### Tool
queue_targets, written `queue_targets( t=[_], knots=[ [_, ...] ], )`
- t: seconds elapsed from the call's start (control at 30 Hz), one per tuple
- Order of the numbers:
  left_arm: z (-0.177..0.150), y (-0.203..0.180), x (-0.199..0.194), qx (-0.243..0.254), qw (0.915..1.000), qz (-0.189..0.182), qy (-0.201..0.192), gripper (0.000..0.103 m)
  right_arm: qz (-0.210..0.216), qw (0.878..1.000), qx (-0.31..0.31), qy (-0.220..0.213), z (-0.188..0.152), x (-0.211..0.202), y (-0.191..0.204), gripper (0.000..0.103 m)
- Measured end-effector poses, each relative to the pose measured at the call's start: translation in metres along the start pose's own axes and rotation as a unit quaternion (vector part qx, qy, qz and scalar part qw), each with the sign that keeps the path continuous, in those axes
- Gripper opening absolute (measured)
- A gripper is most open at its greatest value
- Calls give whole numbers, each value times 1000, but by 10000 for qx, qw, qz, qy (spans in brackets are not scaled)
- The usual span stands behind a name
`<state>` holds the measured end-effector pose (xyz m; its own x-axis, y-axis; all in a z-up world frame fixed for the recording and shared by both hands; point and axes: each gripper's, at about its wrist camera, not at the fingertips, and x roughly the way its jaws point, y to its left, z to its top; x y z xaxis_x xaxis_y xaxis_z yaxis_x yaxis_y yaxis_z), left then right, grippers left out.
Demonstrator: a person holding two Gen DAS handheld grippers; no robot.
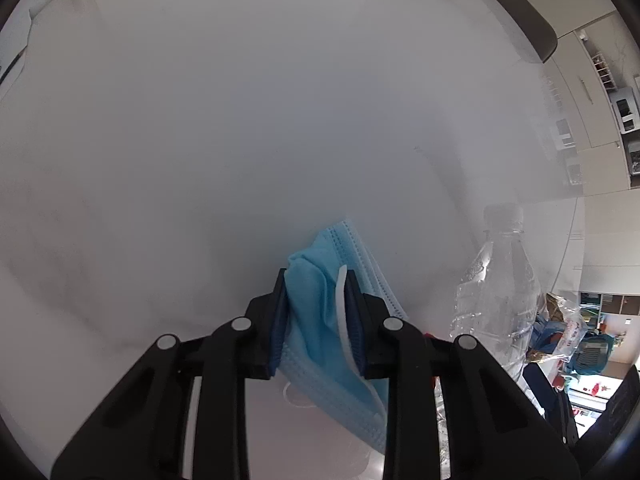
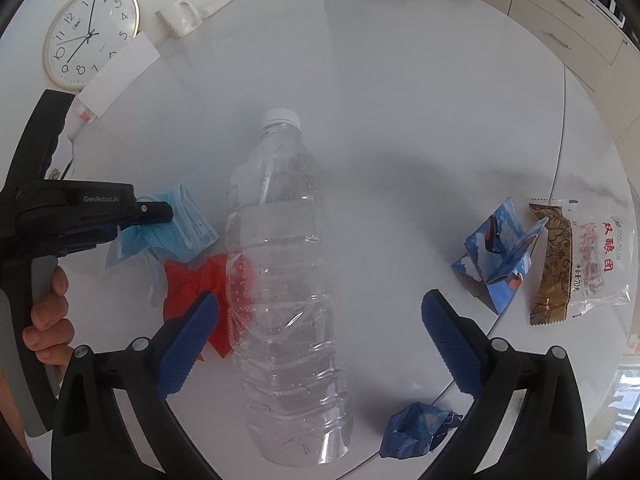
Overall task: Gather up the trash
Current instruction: 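Close the left tool on the blue face mask while the right tool grasps the plastic bottle, then open the left tool over the bin to drop the mask while the right tool carries the bottle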
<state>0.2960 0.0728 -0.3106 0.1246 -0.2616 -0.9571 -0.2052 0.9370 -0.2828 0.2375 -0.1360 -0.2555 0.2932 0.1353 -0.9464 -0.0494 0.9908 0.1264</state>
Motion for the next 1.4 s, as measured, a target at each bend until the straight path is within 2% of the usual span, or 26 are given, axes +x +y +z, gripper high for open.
queue_targets(
  t=[0.3, 0.37, 0.4, 0.43, 0.53, 0.6, 0.73, 0.87, 0.97, 1.07, 1.2, 1.3, 1.4],
  knots=[
    [-22, -9, -27, 465, 9985, 2, -274, 23, -284, 9986, -356, 286, 2, 30, 13, 101],
    [-8, -1, -39, 527, 9980, -48, -347, 23, -224, 9985, -415, 292, 5, 34, 17, 89],
    [-10, 0, -43, 558, 9976, -48, -395, 23, -190, 9986, -397, 305, 6, 36, 18, 73],
    [-9, 2, -48, 589, 9973, -40, -438, 23, -201, 9986, -373, 313, 7, 37, 18, 62],
    [-9, 8, -64, 678, 9960, -115, -569, 23, -93, 9990, -352, 272, 6, 33, 19, 62],
    [-13, 17, -75, 724, 9953, -186, -617, 23, -19, 9993, -354, 153, 3, 21, 19, 62],
    [-21, -1, -90, 907, 9930, -323, -691, 23, 114, 9994, -304, -151, -9, -15, 18, 61],
    [-44, -16, -117, 1335, 9865, -433, -846, 23, 146, 9986, -163, -482, -33, -61, 8, 61],
    [-66, -31, -134, 1629, 9811, -632, -830, 23, 258, 9972, -3, -705, -64, -97, -6, 61],
    [-96, -54, -148, 2039, 9721, -863, -769, 23, 80, 9963, 140, -843, -100, -130, -20, 61],
    [-151, -89, -159, 2717, 9531, -1237, -491, 23, -71, 9934, 703, -908, -160, -168, -56, 61],
    [-195, -123, -154, 3227, 9350, -1465, -137, 23, -322, 9877, 1235, -902, -214, -189, -86, 61],
    [-245, -160, -142, 3773, 9108, -1655, 256, 23, -533, 9783, 1805, -873, -265, -206, -120, 61]
  ],
)
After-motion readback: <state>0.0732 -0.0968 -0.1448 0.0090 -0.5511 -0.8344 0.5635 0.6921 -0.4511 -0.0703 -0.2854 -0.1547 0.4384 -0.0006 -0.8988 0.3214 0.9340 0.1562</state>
